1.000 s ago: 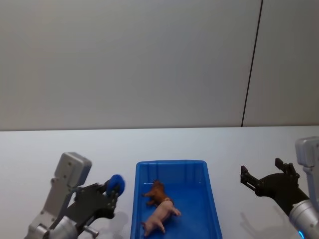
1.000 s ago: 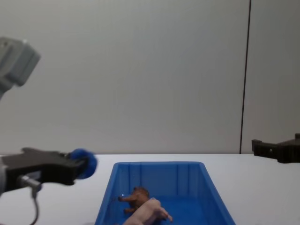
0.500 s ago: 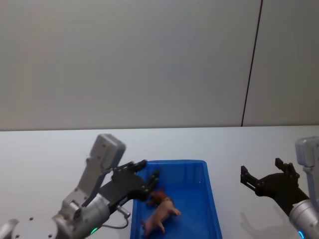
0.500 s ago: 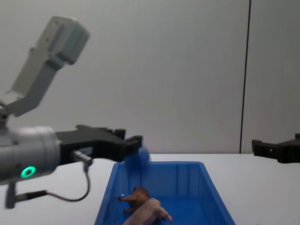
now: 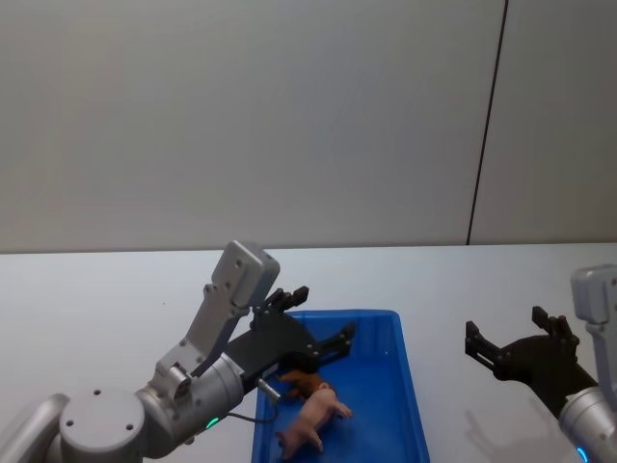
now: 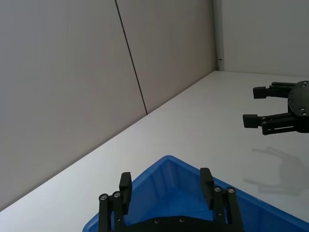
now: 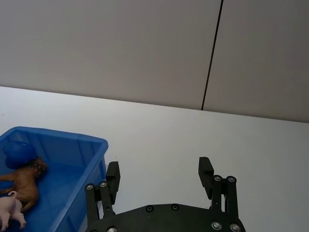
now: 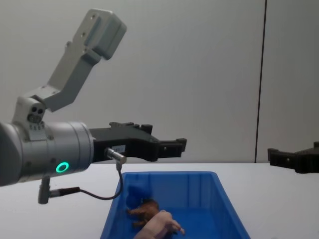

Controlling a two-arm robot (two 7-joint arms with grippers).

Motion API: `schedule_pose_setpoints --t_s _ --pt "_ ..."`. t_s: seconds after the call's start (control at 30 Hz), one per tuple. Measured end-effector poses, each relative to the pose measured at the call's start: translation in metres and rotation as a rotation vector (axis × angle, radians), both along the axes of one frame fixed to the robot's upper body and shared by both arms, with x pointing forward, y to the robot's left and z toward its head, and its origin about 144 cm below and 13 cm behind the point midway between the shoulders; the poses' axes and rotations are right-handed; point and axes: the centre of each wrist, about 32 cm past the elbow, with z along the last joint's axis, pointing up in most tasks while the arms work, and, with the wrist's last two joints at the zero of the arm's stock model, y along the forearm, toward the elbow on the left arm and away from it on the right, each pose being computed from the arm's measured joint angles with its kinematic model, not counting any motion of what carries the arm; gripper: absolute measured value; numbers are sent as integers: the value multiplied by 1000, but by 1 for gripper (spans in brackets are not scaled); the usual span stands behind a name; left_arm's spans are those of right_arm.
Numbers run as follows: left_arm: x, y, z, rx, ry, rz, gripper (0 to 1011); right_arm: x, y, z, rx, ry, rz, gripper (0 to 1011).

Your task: Pick up the two dolls from the table and place them into the box.

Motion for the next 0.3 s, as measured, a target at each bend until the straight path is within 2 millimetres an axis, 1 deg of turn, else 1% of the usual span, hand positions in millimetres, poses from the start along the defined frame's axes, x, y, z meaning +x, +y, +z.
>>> schedule_pose_setpoints --t_s 0.03,0.07,0.17,0.2,0.3 --pt "1 0 0 0 -1 -2 869 0 0 0 0 0 0 1001" --pt "2 -2 1 0 -1 -7 921 0 0 0 0 0 0 1001" --pt "3 -3 1 1 -3 -14 986 0 0 0 0 0 0 1001" --pt "4 -4 2 2 -3 -15 1002 0 0 0 0 0 0 1001" --pt "5 -5 2 2 -5 -21 1001 0 0 0 0 0 0 1001"
